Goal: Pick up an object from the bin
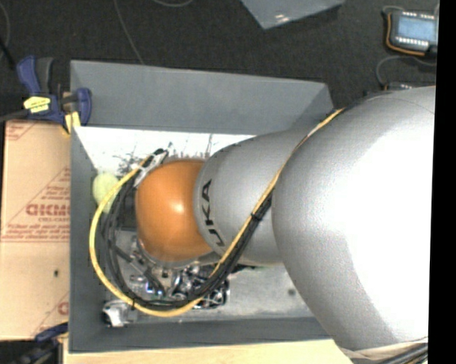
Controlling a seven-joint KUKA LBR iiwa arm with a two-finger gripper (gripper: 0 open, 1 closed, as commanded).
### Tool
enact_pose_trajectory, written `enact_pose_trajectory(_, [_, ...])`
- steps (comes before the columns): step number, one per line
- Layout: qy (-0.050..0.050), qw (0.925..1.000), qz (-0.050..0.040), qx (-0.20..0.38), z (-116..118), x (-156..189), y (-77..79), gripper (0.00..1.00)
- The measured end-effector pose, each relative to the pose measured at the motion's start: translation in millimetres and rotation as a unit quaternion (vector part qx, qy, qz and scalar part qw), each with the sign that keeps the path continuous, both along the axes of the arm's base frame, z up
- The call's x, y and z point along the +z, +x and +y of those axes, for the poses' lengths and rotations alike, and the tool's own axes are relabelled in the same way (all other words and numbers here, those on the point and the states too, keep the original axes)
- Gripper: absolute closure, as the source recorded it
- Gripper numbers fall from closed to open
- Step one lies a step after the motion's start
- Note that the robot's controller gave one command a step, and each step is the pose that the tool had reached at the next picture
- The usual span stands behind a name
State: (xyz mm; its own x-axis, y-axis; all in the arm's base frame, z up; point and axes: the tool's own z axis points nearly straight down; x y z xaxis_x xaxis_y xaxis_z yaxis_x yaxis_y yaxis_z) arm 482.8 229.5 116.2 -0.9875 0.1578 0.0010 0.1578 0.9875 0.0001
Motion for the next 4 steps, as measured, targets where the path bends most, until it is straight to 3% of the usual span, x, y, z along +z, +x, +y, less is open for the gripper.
enact_pose_trajectory(1, [0.0,0.9999,-0.0007,0.015,-0.9,-2.8,0.5,0.0])
enact_pose_trajectory(2, [0.0,0.9957,0.0004,0.092,-8.9,-10.6,-1.4,0.0])
enact_pose_trajectory(4, [0.0,1.0,-0.0005,0.0,-32.3,-27.6,-1.2,0.0])
